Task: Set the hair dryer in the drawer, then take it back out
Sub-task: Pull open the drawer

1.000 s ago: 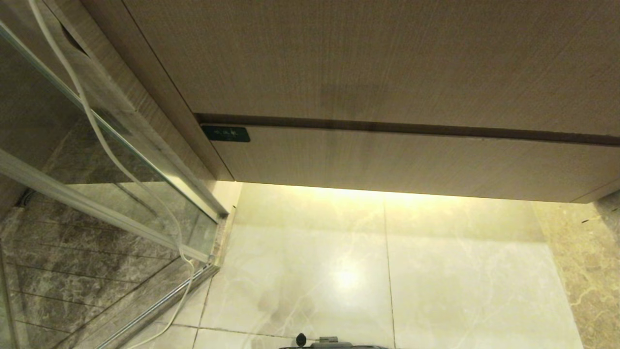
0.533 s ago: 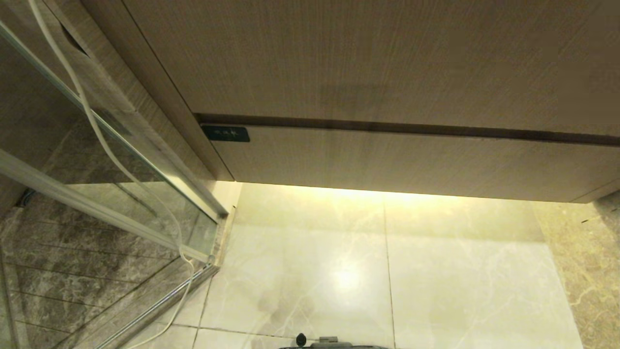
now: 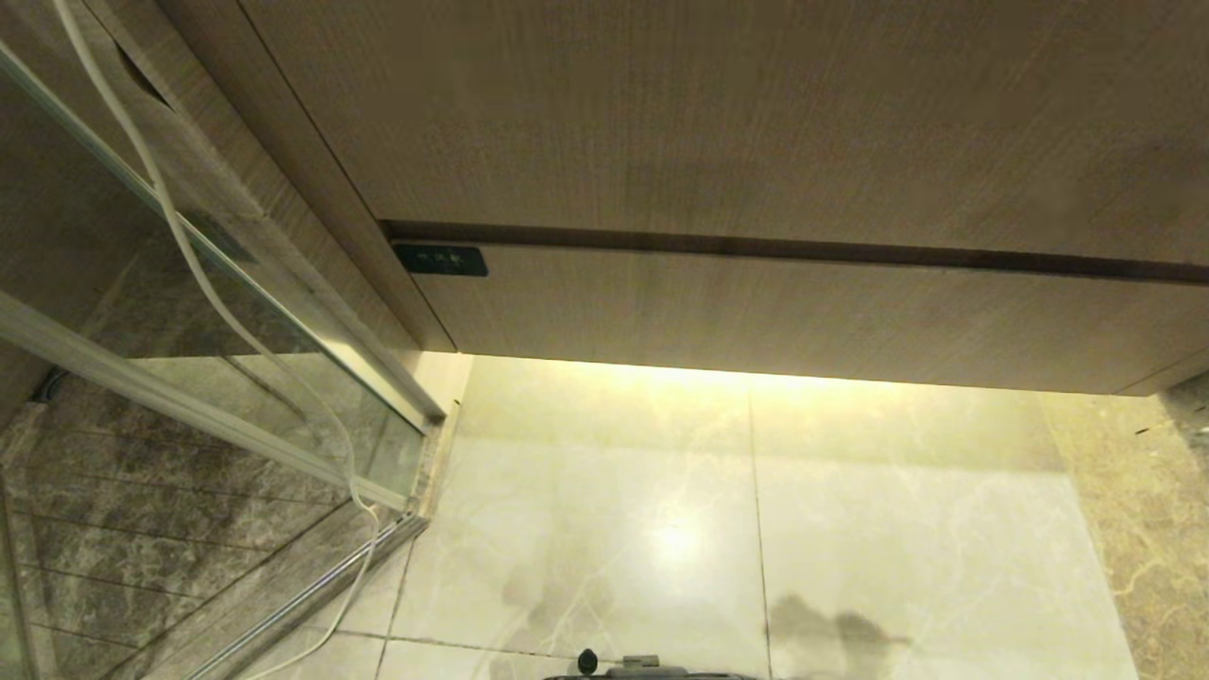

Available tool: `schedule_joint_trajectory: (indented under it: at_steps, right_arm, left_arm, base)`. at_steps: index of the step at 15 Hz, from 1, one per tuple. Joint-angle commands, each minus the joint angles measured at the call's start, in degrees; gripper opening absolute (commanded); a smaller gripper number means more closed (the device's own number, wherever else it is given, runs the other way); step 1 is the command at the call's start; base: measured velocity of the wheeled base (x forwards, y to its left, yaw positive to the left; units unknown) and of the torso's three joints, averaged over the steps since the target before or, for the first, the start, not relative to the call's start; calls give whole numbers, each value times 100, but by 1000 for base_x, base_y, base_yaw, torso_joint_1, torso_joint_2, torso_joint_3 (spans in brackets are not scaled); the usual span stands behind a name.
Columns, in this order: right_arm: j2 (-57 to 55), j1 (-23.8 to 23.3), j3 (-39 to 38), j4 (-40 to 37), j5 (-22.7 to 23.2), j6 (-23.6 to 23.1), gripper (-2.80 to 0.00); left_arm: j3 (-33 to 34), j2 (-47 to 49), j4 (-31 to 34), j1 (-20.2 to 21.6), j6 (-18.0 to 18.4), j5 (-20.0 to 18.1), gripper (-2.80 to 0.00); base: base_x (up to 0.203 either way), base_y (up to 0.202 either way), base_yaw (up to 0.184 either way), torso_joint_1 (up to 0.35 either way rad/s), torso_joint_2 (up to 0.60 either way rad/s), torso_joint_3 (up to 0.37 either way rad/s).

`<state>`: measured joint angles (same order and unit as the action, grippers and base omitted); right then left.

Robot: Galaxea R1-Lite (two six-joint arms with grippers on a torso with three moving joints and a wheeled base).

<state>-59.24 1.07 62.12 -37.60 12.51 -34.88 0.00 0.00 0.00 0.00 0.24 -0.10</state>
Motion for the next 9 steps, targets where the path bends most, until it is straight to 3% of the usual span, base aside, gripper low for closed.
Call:
schedule_joint_trajectory:
  at_steps: [1, 2, 4, 7, 9]
  right_arm:
    - [-970, 3, -130, 201, 19, -441, -280]
    - [-1176, 0, -175, 329, 9, -511, 0]
    - [-1763, -18, -145, 629, -150, -909, 0]
    - [-2318, -28, -188, 1045, -367, -1936, 0]
    - [-2487, -28, -218, 1397, -354, -2006, 0]
  left_arm:
    - [0, -9, 0, 0, 2, 1, -280]
    - [0, -9, 0, 0, 2, 1, -280]
    - [8, -5, 0, 0, 2, 1, -280]
    - [0, -9, 0, 0, 2, 1, -280]
    - [0, 0, 0, 0, 2, 1, -280]
  base:
    - [0, 0, 0, 0, 0, 0]
    - [0, 0, 0, 0, 0, 0]
    - [0, 0, 0, 0, 0, 0]
    - [0, 0, 0, 0, 0, 0]
    - [0, 0, 0, 0, 0, 0]
